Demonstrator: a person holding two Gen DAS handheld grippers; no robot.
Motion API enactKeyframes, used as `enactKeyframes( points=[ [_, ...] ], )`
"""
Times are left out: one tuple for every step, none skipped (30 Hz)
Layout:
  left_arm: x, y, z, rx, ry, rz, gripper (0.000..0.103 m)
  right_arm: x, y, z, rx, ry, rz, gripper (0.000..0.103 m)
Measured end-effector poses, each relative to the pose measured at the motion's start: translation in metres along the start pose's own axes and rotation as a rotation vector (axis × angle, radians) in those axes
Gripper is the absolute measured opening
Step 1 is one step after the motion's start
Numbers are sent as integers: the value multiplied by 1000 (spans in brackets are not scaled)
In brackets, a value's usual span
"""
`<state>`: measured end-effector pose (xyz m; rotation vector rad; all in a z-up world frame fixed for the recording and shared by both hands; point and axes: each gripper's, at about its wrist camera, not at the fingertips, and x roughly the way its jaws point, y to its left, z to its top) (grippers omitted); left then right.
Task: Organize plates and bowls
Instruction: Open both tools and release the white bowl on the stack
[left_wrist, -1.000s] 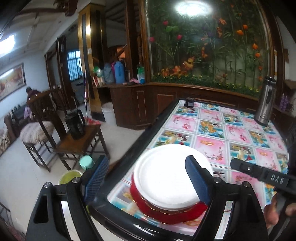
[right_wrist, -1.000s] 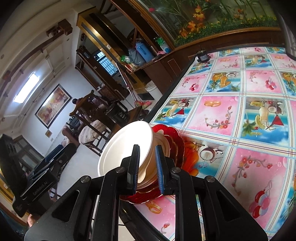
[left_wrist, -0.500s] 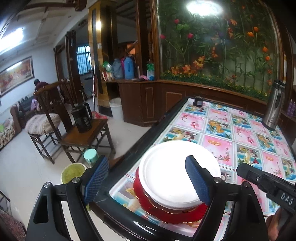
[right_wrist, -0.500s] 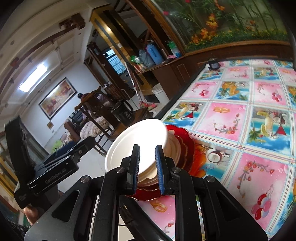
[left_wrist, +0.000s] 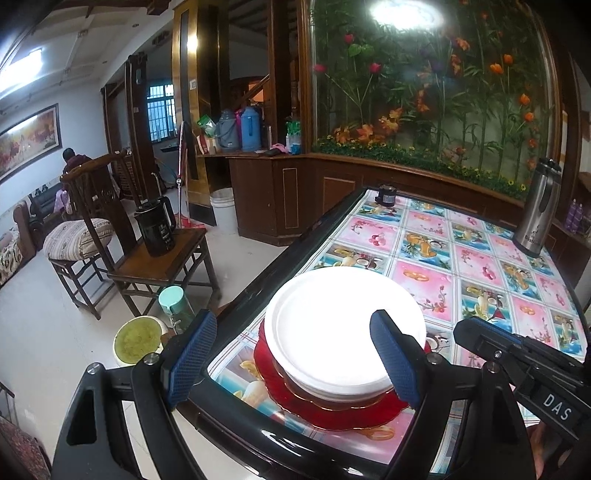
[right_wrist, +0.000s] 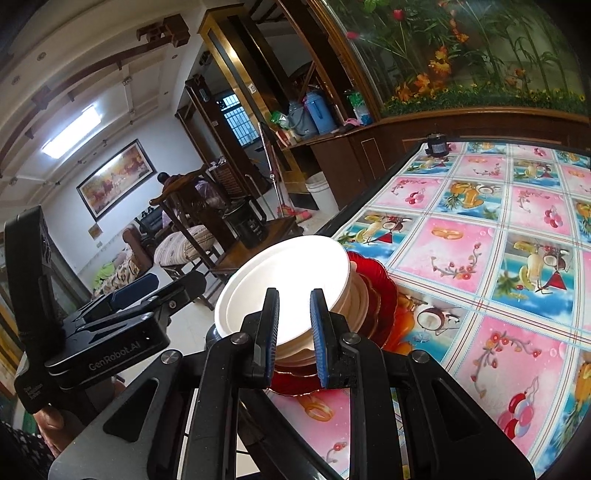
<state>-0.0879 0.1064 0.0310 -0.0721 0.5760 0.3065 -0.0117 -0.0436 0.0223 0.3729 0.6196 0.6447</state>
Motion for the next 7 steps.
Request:
enactKeyframes(
  points=[
    [-2,1,0,-8,-9,-9,85,0,0,0,0,0,0,17],
    [-2,2,0,-14,-13,-16,85,0,0,0,0,0,1,17],
    [-3,4,1,-29,-19,-30,85,-1,0,0,-1,-1,-1,17],
    [-4,5,1,-36,-22,-38,85,0,0,0,-2,-2,-1,17],
    [-4,7,1,-45,-26,-47,85,-2,1,-1,-2,-3,-3,17],
    [-4,8,2,-52,-27,-45,85,-2,0,-1,-1,-3,-5,17],
    [-3,8,2,-50,-27,-40,85,-2,0,-1,1,-3,-5,17]
  ],
)
